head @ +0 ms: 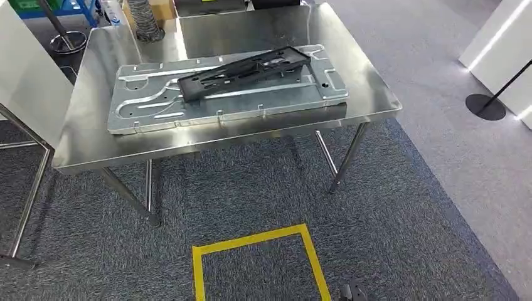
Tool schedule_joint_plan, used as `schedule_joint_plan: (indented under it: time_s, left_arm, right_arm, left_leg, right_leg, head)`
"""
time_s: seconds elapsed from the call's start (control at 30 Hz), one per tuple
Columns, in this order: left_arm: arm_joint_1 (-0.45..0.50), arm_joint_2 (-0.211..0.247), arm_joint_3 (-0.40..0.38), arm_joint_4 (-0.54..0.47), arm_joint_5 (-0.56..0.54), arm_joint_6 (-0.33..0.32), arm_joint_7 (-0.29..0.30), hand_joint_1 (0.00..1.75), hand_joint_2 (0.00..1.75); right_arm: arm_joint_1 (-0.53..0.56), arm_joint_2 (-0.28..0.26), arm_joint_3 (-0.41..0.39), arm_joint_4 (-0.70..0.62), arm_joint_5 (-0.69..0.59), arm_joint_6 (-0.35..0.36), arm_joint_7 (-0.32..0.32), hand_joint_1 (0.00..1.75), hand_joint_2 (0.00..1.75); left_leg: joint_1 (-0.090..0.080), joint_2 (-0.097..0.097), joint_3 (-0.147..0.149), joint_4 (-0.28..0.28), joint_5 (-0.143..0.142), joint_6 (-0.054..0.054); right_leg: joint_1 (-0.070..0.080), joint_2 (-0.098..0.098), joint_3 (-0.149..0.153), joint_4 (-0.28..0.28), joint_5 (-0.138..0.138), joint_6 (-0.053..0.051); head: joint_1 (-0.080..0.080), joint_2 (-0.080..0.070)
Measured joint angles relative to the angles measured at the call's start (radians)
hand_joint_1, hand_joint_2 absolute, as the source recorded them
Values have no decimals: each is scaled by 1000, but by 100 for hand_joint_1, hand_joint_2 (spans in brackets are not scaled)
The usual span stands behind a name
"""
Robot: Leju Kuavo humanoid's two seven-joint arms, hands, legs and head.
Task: Take the parts from the cabinet and place them on the table.
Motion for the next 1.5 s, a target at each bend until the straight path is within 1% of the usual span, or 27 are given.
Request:
schedule_joint_plan:
  time_s: [0.03,0.07,0.17,0.2,0.23,0.3,0.33,0.4,0.47,0.5,0.53,0.67,0.7,0.73,0.77,0.83,0.87,0.93,1.0,1.03,1.17,1.2,1.27,1.33,1.37,1.43,1.5]
  left_arm:
    - [0,0,-7,-1,-3,10,-8,0,0]
    - [-1,0,-11,-1,-9,17,-10,0,0]
    - [4,0,-18,-2,-19,36,-11,0,0]
    - [5,0,-19,-2,-23,39,-13,0,0]
    - [7,0,-21,-2,-28,39,-14,0,0]
    - [10,0,-27,-2,-34,42,-22,0,0]
    - [10,0,-31,-2,-37,43,-26,0,0]
    - [9,0,-38,-2,-43,43,-29,0,0]
    - [8,0,-42,-2,-44,44,-30,0,0]
    - [5,0,-44,-2,-47,44,-30,0,0]
    - [-1,0,-45,-2,-51,44,-31,0,0]
    - [-7,0,-52,-2,-54,42,-37,0,0]
    - [-5,-2,-53,-2,-54,42,-37,0,0]
    - [-5,-2,-53,-2,-54,42,-37,0,0]
    - [-8,-2,-54,-2,-54,41,-37,0,0]
    - [-7,-4,-54,-2,-50,36,-31,0,0]
    - [-5,-4,-53,-2,-46,34,-26,0,0]
    - [-2,-4,-53,-2,-42,29,-21,0,0]
    - [-2,-4,-53,-2,-40,24,-21,0,0]
    - [-2,-4,-53,-2,-39,21,-21,0,0]
    - [2,-4,-51,-2,-32,18,-20,0,0]
    - [4,-3,-50,-2,-32,18,-21,0,0]
    - [5,-3,-49,-2,-32,18,-22,0,0]
    - [5,-3,-48,-2,-32,18,-22,0,0]
    - [5,-3,-47,-2,-32,18,-23,0,0]
    - [5,-3,-47,-2,-32,18,-23,0,0]
    - [2,-3,-46,-2,-32,17,-24,0,0]
  right_arm:
    - [-9,7,-1,0,0,5,-8,0,0]
    - [-13,10,-3,-1,2,5,-16,0,0]
    - [-9,18,-8,0,11,-2,-26,0,0]
    - [-10,18,-8,1,18,-14,-25,0,0]
    - [-10,18,-8,1,26,-24,-24,0,0]
    - [-10,16,-8,0,31,-35,-23,0,0]
    - [-11,15,-8,0,31,-35,-23,0,0]
    - [-9,16,-8,1,33,-40,-23,0,0]
    - [-9,16,-8,1,35,-40,-23,0,0]
    - [-9,16,-8,1,36,-39,-25,0,0]
    - [-8,16,-8,1,38,-39,-27,0,0]
    - [-10,16,-8,0,47,-46,-32,0,0]
    - [-10,16,-8,0,49,-47,-34,0,0]
    - [-10,16,-8,0,50,-53,-36,0,0]
    - [-9,16,-8,0,50,-59,-37,0,0]
    - [-3,16,-10,1,50,-59,-38,0,0]
    - [-1,16,-10,1,51,-59,-39,0,0]
    - [-1,16,-11,1,54,-56,-40,0,0]
    - [-3,16,-13,1,59,-56,-40,0,0]
    - [-5,16,-14,1,60,-56,-41,0,0]
    - [-5,16,-14,1,66,-49,-43,0,0]
    - [-7,18,-14,2,69,-49,-43,0,0]
    - [-11,16,-14,1,75,-48,-43,0,0]
    - [-10,16,-14,1,78,-46,-43,0,0]
    - [-10,17,-14,1,78,-45,-43,0,0]
    - [-10,17,-14,1,79,-45,-43,0,0]
    - [-10,17,-14,1,80,-45,-43,0,0]
  left_leg:
    - [-3,0,-19,16,4,-8]
    - [-1,2,-25,21,10,-15]
    - [9,-1,-31,17,36,-38]
    - [17,-5,-39,30,12,-41]
    - [17,-6,-57,70,-45,-43]
    - [18,-6,-105,221,-158,-48]
    - [18,-6,-124,297,-181,-51]
    - [18,-6,-111,337,-144,-50]
    - [17,0,-5,194,-82,-44]
    - [16,22,65,94,-72,-39]
    - [7,53,109,24,-101,-34]
    - [0,26,95,6,-92,-7]
    - [10,22,102,-6,-80,5]
    - [9,19,95,-7,-74,11]
    - [8,16,86,-5,-68,18]
    - [4,8,71,-2,-57,21]
    - [2,5,64,2,-52,21]
    - [0,-1,49,14,-48,19]
    - [0,-5,36,26,-46,15]
    - [-1,-6,29,31,-43,11]
    - [-1,-6,18,30,-21,-12]
    - [-4,-8,12,37,-26,-18]
    - [3,-10,-19,110,-122,-29]
    - [9,-10,-58,259,-224,-38]
    - [10,-10,-64,316,-253,-42]
    - [12,-10,-3,275,-238,-43]
    - [15,-9,133,83,-185,-45]
  right_leg:
    - [9,0,74,-118,-56,0]
    - [13,3,88,-153,-79,-16]
    - [22,-1,72,-153,-58,-42]
    - [22,-12,65,-154,-49,-51]
    - [23,-14,56,-153,-41,-61]
    - [27,-23,36,-153,-25,-67]
    - [30,-29,26,-152,-17,-67]
    - [33,-41,7,-148,-5,-66]
    - [34,-55,-7,-141,1,-61]
    - [34,-62,-9,-136,1,-59]
    - [38,-71,-12,-133,1,-55]
    - [38,-102,-11,-134,14,-33]
    - [38,-94,-15,-121,4,-24]
    - [35,-49,-30,-89,-27,-19]
    - [33,-23,-60,-21,-75,-17]
    - [31,-9,-129,142,-154,-13]
    - [30,-9,-145,183,-165,-13]
    - [30,-9,-104,120,-120,-15]
    - [30,-8,2,-65,-40,-23]
    - [32,-2,28,-124,-46,-29]
    - [44,-3,12,-124,-17,-46]
    - [31,-8,3,-136,-1,-54]
    - [32,-11,-20,-138,20,-67]
    - [34,-14,-49,-136,40,-66]
    - [34,-15,-68,-133,53,-65]
    - [32,-15,-103,-127,74,-59]
    - [29,-15,-133,-120,96,-51]
  head:
    - [0,0]
    - [0,0]
    - [0,0]
    - [0,0]
    - [0,0]
    - [0,0]
    - [0,0]
    - [0,0]
    - [0,0]
    - [0,0]
    - [0,0]
    - [0,0]
    - [0,0]
    - [0,0]
    - [0,0]
    - [0,0]
    - [0,0]
    - [0,0]
    - [0,0]
    - [0,0]
    - [0,0]
    - [0,0]
    - [0,0]
    - [0,0]
    - [0,0]
    - [0,0]
    - [0,0]
